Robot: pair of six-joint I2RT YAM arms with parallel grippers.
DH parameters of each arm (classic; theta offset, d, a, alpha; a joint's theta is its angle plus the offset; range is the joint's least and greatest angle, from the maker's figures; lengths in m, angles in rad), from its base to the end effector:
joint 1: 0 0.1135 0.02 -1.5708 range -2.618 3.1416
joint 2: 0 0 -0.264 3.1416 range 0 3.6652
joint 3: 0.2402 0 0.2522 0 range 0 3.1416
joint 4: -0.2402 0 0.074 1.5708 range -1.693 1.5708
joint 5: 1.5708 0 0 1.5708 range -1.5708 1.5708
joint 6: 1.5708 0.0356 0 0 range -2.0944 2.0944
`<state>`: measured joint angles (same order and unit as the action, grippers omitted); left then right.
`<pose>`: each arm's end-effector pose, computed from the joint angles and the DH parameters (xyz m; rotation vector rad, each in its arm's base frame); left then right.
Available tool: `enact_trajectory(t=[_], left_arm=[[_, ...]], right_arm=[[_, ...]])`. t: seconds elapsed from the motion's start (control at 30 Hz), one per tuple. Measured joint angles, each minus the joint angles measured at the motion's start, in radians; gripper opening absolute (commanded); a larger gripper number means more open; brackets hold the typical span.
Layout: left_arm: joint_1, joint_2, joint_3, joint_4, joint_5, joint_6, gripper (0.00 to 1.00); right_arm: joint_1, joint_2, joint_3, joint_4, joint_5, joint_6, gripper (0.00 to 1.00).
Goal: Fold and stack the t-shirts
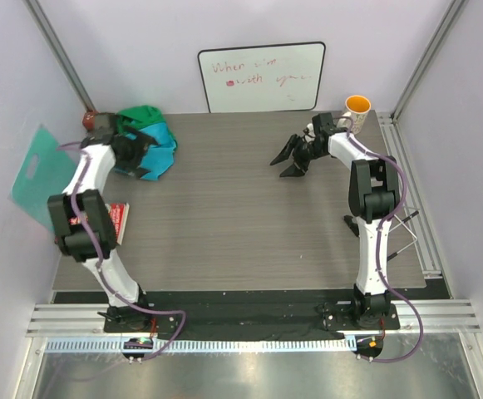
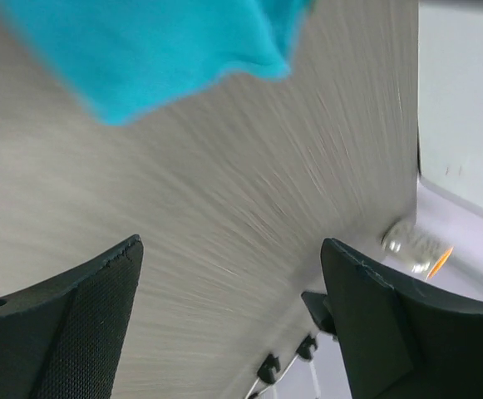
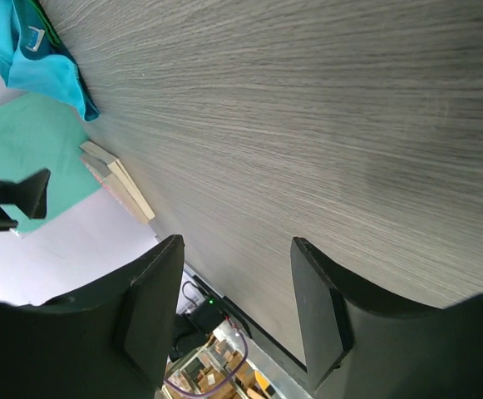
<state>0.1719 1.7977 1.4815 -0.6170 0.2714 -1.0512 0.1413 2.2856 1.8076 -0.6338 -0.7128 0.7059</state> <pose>0.3911 0.0582 0.2646 -1.3933 2.1906 -0.6848 0.4748 0.0910 0.1630 0.5405 2.7287 1.2066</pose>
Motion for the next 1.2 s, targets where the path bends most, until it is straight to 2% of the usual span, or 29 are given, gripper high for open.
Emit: enact_trajectory(t=[0.17, 0.27, 0.53, 0.9, 1.07, 1.2], left_arm=[[-0.217, 0.117, 0.106, 0.045, 0.054, 0.0, 0.88], [-0.27, 0.118, 0.104, 0.036, 0.079, 0.002, 0.88], [-0.197, 0.111, 0.052, 0.045, 0.077, -0.002, 0.88], [-0.182, 0.082, 0.035, 0.045, 0.078, -0.014, 0.88], [-0.117, 0.041, 0.034, 0.046, 0.063, -0.01, 0.89], [-0.068, 0.02, 0.024, 0.051, 0.047, -0.006, 0.88]], right_arm=[[0.0, -0.008, -0.043, 0.022, -0.007, 0.003, 0.6], [0.0, -0.021, -0.094, 0.023, -0.009, 0.003, 0.6], [-0.002, -0.02, -0.103, 0.023, -0.029, 0.031, 0.6], [-0.014, -0.02, -0.013, 0.035, -0.026, 0.058, 0.6], [-0.019, -0.02, -0.021, 0.04, -0.023, 0.06, 0.6], [-0.02, -0.031, -0.091, 0.084, -0.015, 0.066, 0.6]])
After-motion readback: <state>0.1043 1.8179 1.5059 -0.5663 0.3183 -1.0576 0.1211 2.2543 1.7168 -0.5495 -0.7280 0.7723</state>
